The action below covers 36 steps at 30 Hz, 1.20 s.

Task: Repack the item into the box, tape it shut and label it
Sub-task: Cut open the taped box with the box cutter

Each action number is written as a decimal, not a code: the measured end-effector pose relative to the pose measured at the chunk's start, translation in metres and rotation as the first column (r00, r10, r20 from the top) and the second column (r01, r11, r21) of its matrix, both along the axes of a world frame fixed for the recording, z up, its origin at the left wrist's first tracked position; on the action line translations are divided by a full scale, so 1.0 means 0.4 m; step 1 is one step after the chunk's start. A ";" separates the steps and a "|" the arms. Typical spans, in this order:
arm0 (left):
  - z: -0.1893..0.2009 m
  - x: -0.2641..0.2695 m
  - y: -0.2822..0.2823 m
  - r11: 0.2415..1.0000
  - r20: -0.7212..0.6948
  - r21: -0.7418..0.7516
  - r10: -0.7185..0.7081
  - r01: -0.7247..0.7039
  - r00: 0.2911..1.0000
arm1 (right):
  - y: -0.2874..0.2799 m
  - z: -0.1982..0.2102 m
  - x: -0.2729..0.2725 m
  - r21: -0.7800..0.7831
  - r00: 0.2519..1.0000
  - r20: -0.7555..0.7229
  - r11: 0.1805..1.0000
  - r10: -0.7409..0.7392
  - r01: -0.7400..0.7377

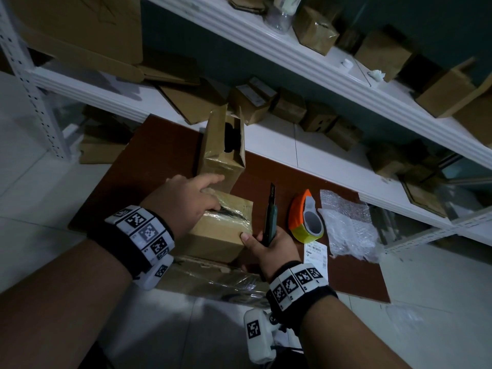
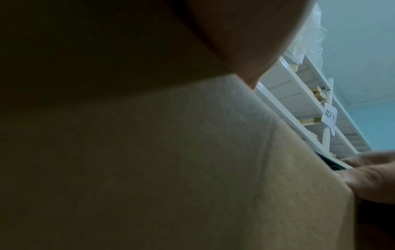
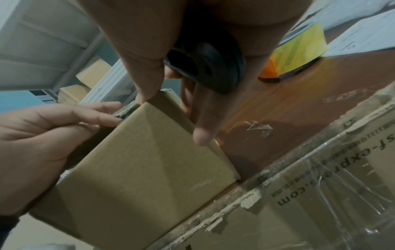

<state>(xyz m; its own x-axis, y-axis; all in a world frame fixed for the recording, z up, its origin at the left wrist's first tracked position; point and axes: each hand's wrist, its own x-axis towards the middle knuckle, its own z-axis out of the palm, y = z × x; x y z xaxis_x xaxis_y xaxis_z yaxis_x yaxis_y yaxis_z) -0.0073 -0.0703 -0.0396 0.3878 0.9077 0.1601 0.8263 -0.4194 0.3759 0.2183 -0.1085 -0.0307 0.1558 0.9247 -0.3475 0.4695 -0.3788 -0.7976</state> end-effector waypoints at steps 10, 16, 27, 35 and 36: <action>-0.025 -0.003 0.002 0.994 0.169 0.101 -0.048 0.031 0.984 | 0.004 0.008 0.008 0.069 0.958 0.264 0.989 0.109 -0.132; -0.033 -0.003 0.011 0.995 0.221 0.096 -0.013 -0.008 0.975 | -0.034 0.034 0.043 0.106 0.800 0.551 0.931 0.238 -0.350; -0.034 0.004 0.015 0.993 0.242 0.098 0.043 -0.069 0.969 | -0.019 0.106 0.014 -0.118 0.439 0.813 0.846 0.383 -0.519; -0.041 0.003 0.018 0.992 0.253 0.104 0.039 -0.067 0.967 | 0.005 0.117 -0.016 -0.174 0.418 0.811 0.850 0.410 -0.497; -0.042 0.003 0.019 0.993 0.249 0.098 0.040 -0.066 0.968 | 0.007 0.122 -0.015 -0.186 0.409 0.816 0.855 0.409 -0.483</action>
<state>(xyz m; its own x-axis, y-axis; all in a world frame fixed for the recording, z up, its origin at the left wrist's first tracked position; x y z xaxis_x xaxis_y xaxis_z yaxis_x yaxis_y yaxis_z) -0.0062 -0.0628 -0.0565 0.2761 0.8992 0.3395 0.7360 -0.4250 0.5269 0.2124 -0.1058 0.0180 -0.1142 0.9652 -0.2353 0.9924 0.1216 0.0175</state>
